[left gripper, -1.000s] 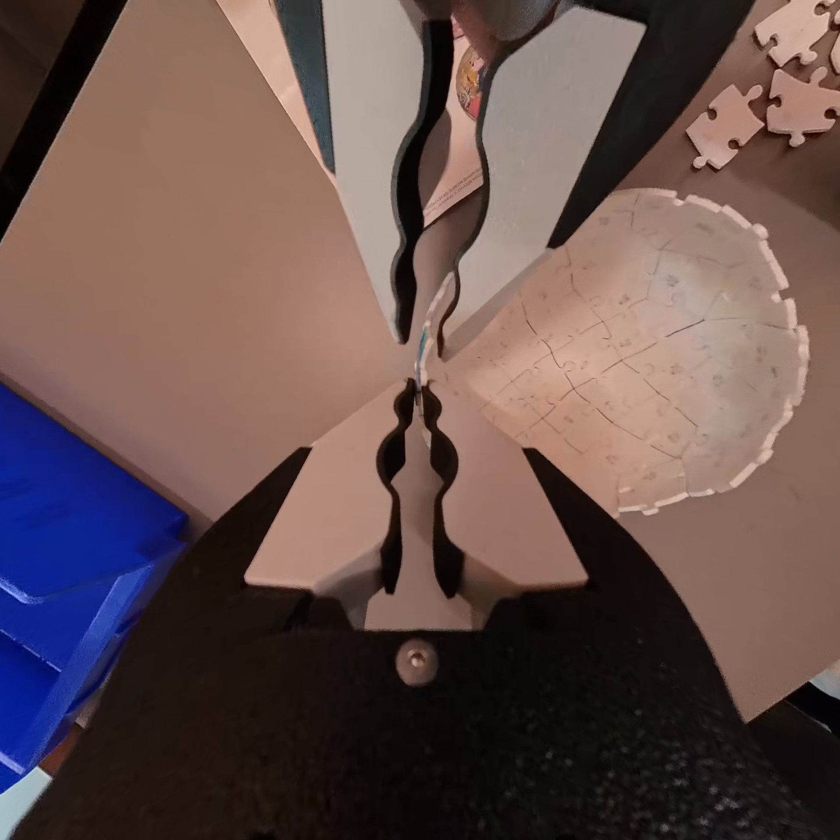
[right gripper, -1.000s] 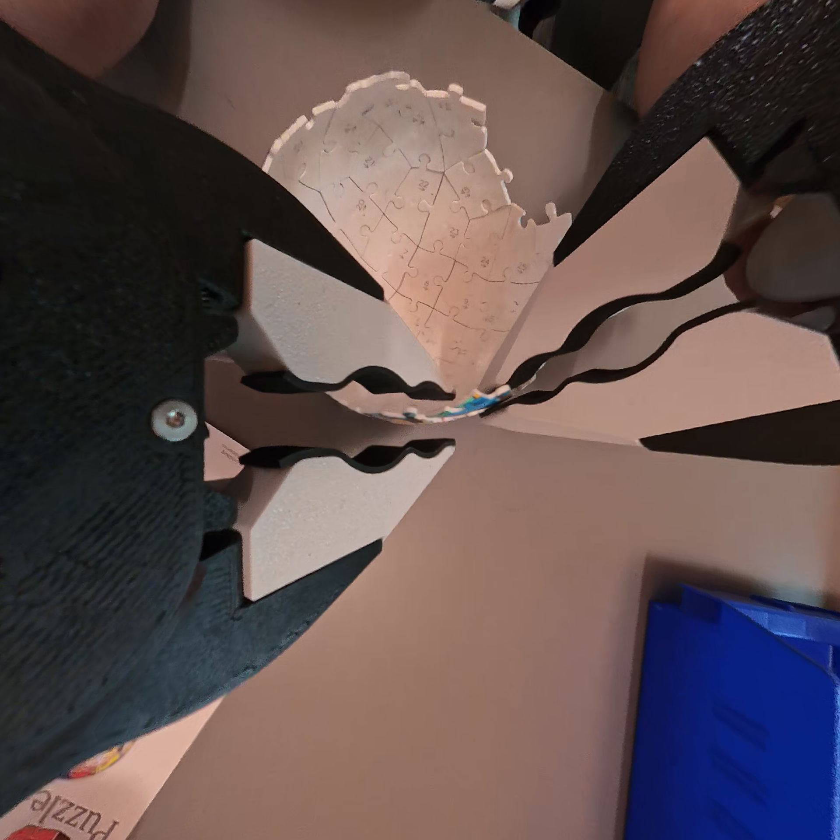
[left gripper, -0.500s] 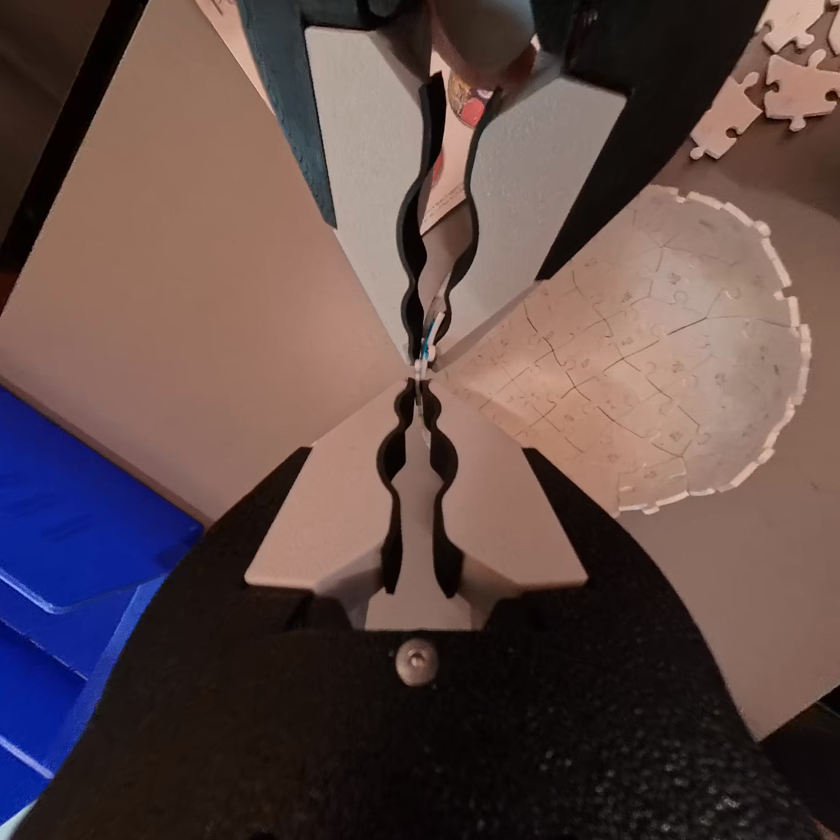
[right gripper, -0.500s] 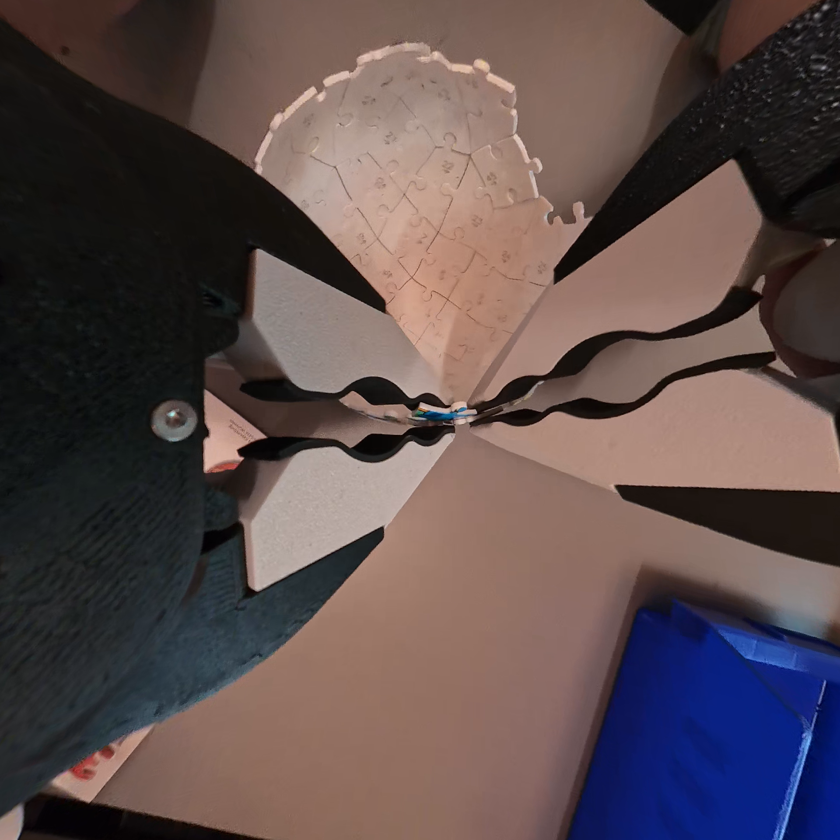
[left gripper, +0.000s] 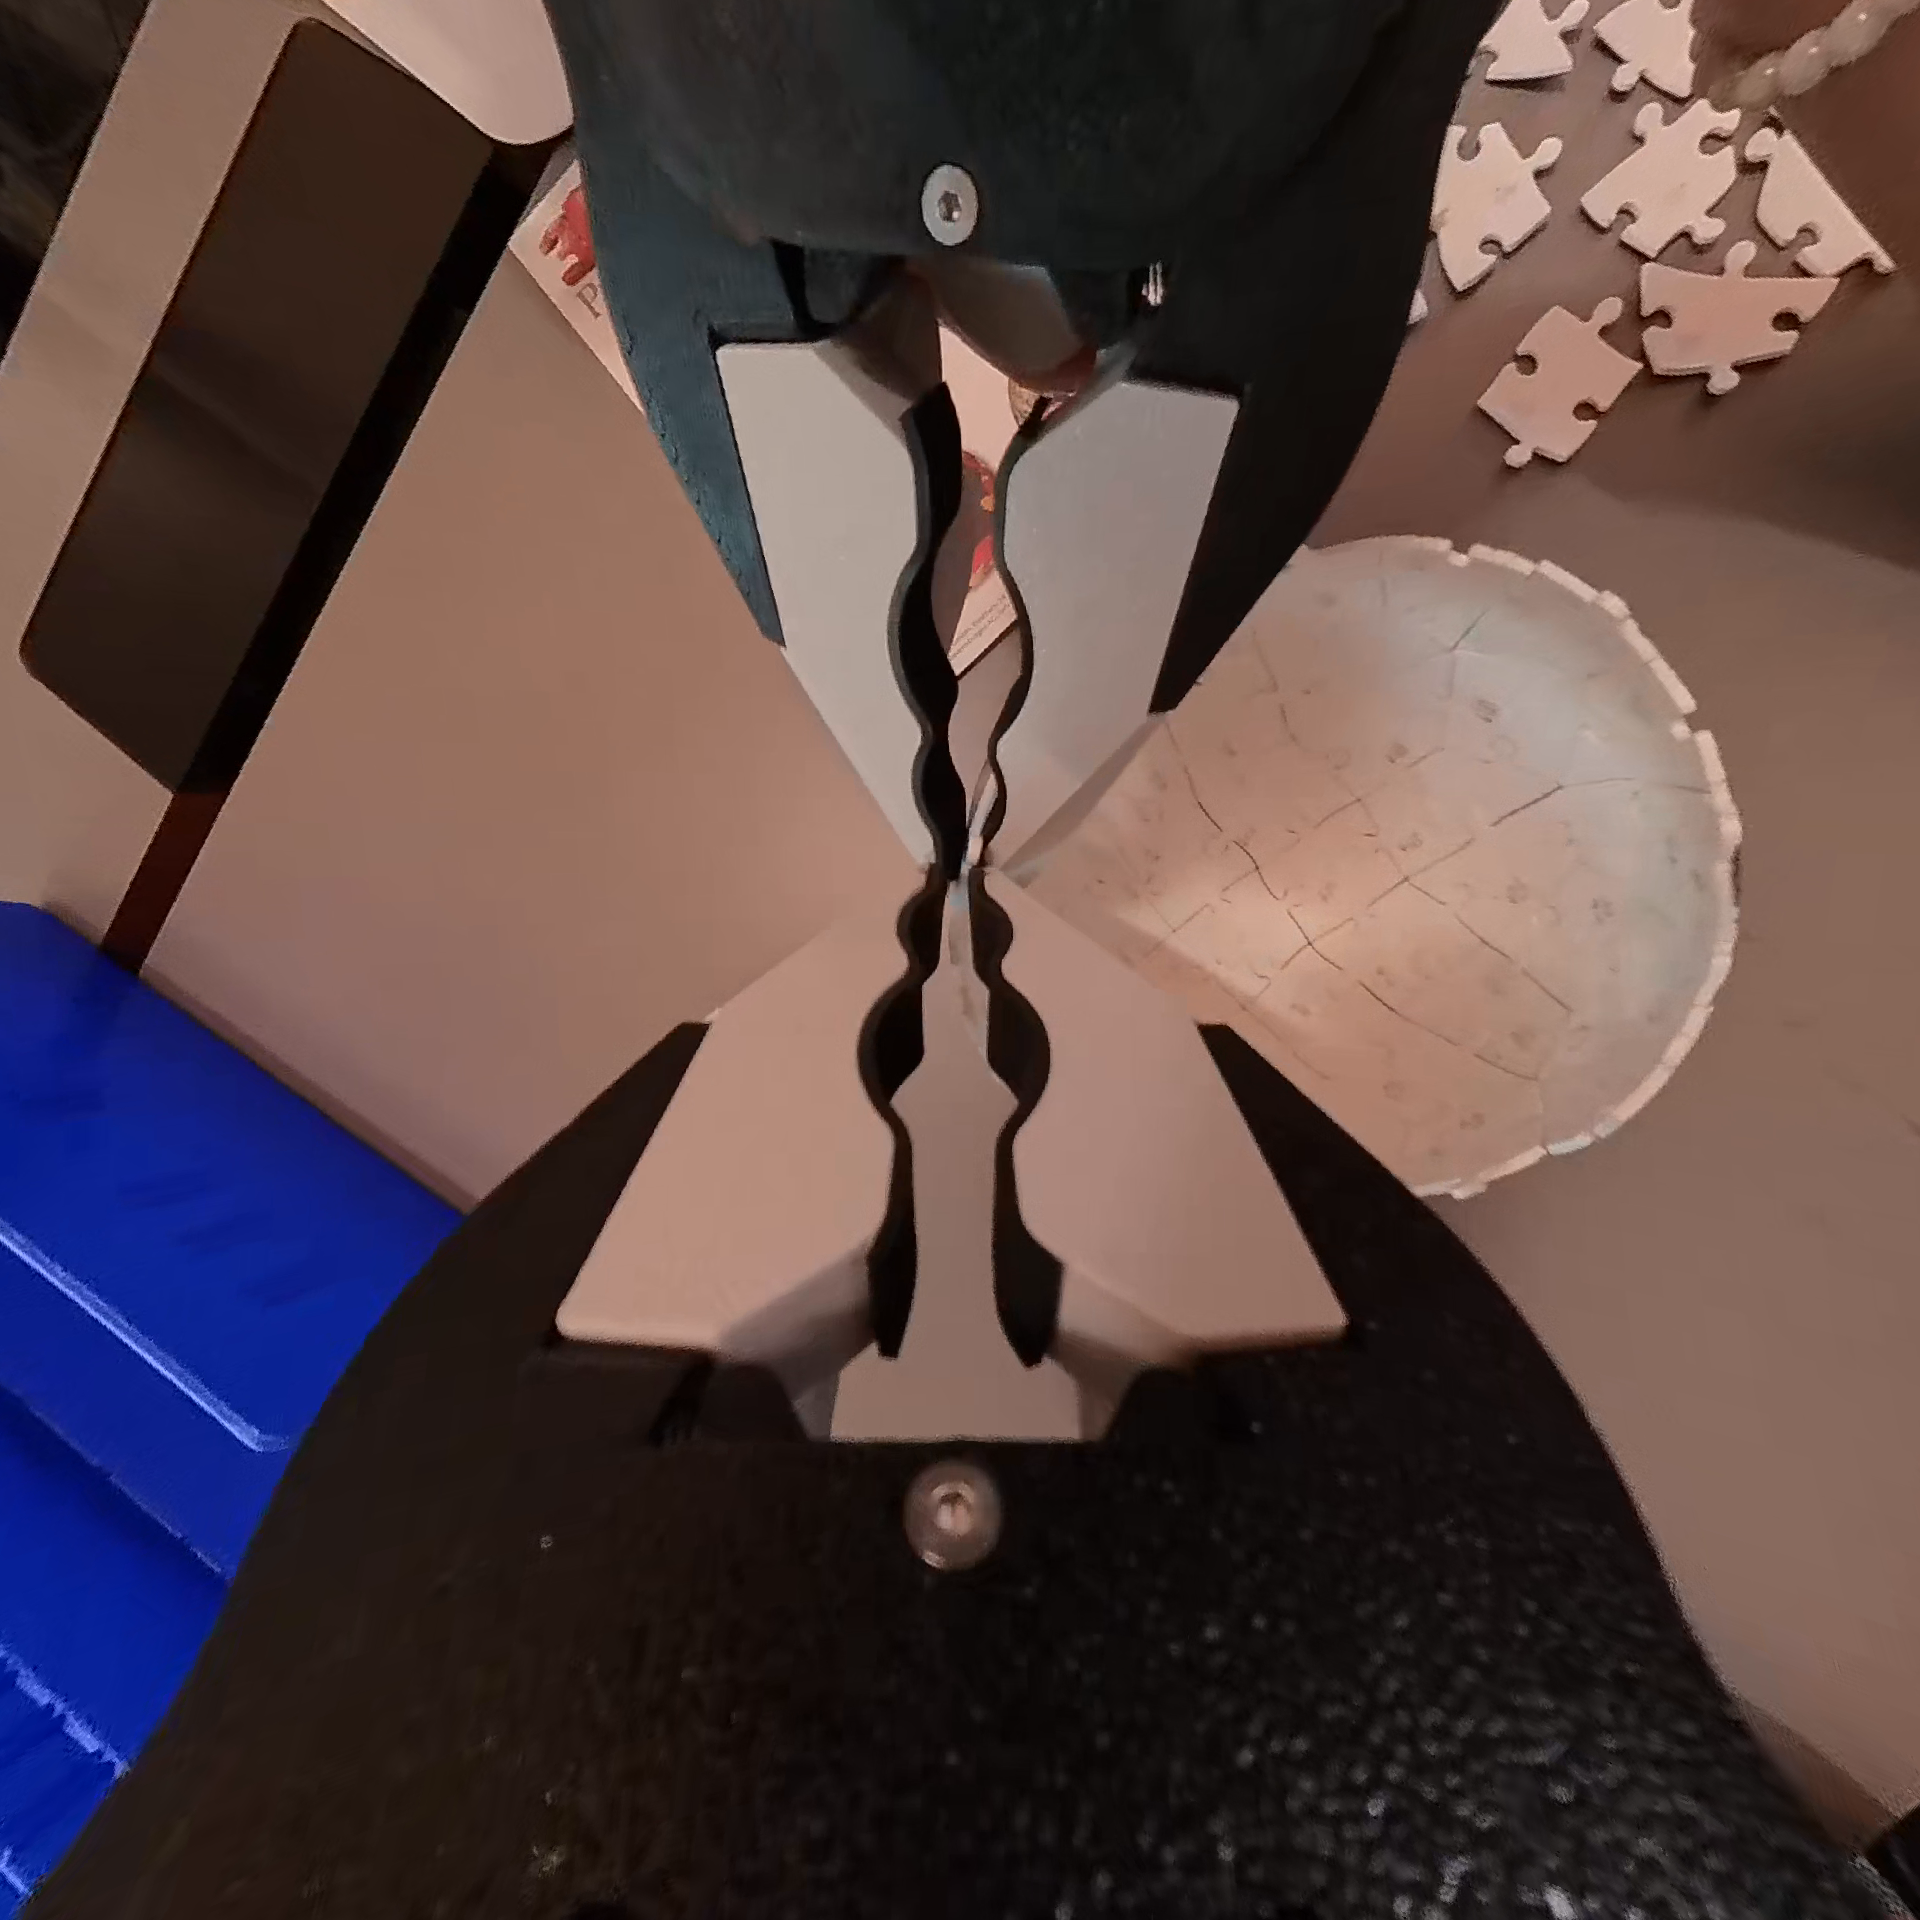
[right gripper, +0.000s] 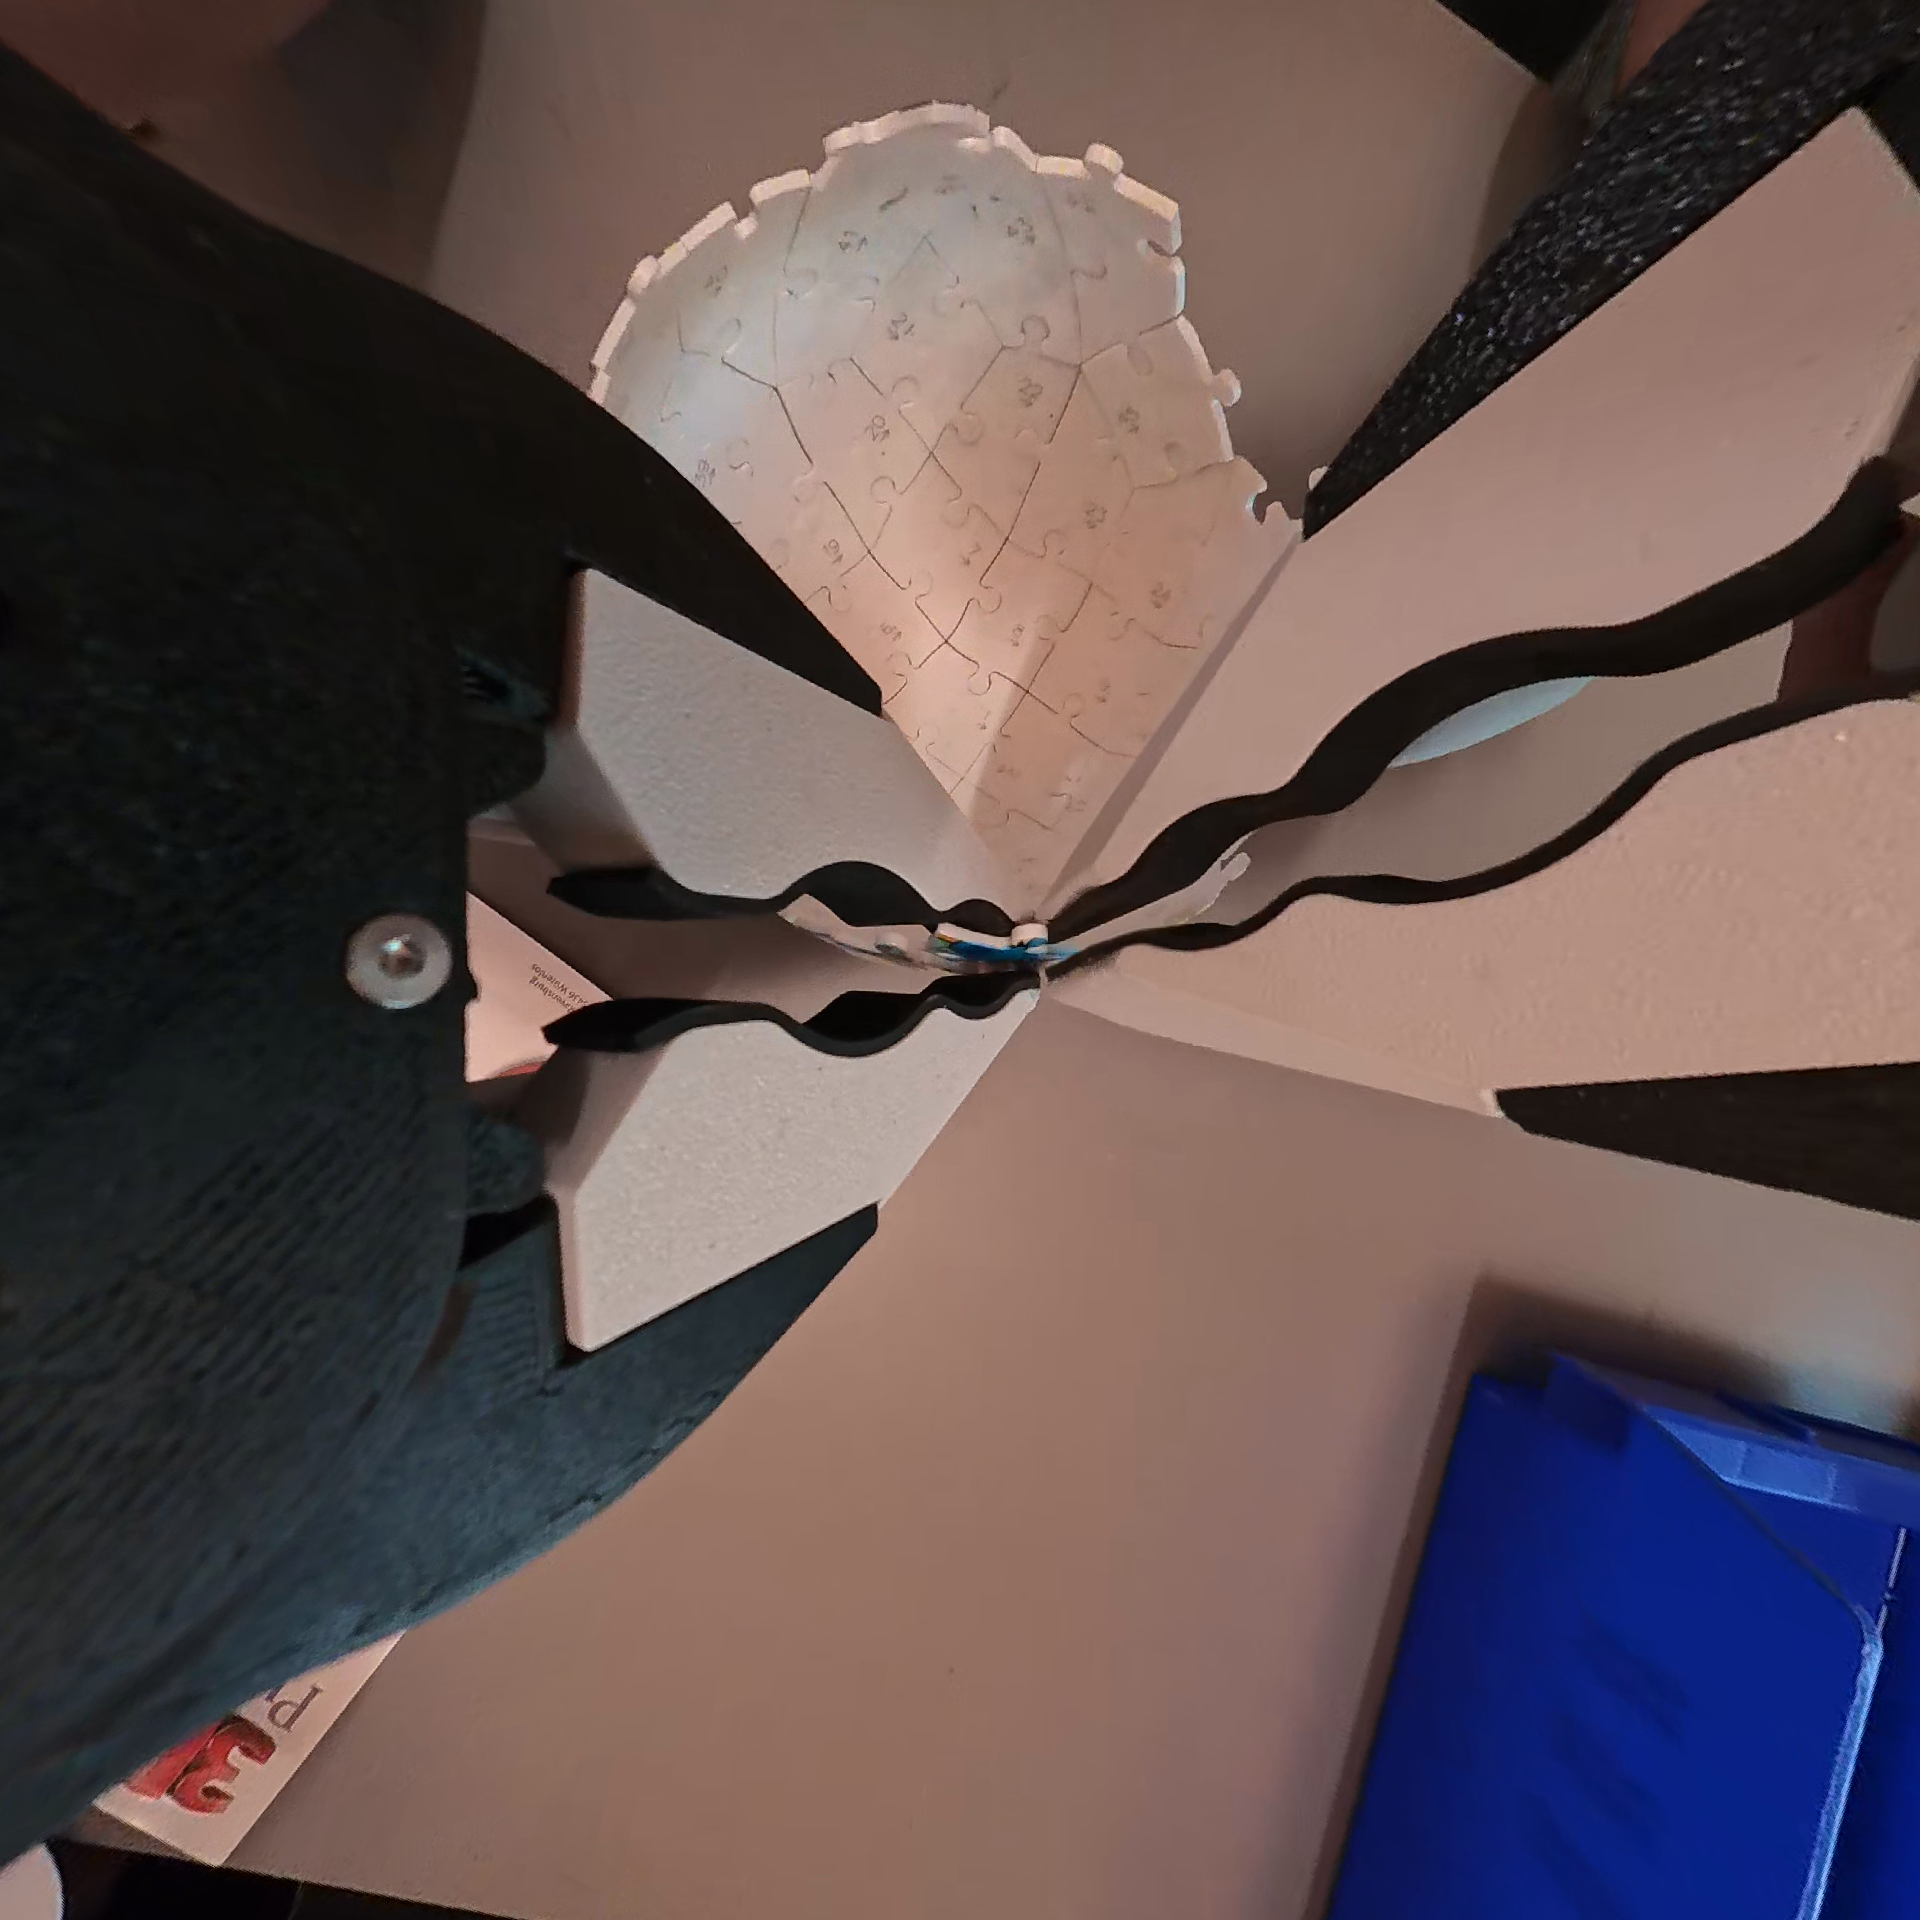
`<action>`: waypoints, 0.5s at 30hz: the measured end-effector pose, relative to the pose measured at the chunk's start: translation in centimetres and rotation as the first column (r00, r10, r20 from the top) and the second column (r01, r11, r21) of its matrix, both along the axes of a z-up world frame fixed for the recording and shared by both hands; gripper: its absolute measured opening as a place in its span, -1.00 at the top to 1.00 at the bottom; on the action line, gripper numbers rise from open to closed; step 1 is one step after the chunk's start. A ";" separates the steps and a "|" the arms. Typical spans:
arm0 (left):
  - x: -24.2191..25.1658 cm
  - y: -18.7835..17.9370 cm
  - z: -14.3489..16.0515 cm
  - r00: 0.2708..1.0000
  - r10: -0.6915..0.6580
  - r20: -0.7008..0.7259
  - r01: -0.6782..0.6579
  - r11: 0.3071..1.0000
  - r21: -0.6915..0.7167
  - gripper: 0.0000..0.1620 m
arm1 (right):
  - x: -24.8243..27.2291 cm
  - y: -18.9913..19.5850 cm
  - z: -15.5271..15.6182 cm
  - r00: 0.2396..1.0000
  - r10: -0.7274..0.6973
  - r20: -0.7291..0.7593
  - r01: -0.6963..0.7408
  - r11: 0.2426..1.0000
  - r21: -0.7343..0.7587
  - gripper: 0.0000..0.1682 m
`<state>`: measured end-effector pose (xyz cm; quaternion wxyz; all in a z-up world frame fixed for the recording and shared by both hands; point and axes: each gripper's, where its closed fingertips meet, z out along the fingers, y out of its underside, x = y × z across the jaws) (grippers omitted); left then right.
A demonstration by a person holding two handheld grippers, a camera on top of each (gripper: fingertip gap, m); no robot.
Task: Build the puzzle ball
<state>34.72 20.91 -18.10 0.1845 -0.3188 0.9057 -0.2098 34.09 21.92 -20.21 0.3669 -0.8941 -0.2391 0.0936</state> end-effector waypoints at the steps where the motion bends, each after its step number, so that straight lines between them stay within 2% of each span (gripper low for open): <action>1: 0.0 0.0 0.0 1.000 -0.004 0.002 0.004 1.000 -0.001 0.99 | 0.0 0.0 0.0 1.000 0.001 -0.003 -0.001 1.000 0.001 0.97; 9: -0.2 -0.1 0.2 1.000 -0.017 0.014 0.017 1.000 0.020 0.86 | -0.1 0.0 0.1 1.000 0.004 -0.010 -0.004 1.000 0.005 0.97; 15: 0.0 0.1 0.8 0.999 -0.019 0.039 0.020 1.000 -0.020 0.93 | -0.1 0.0 0.1 1.000 0.007 -0.013 -0.007 1.000 0.010 0.97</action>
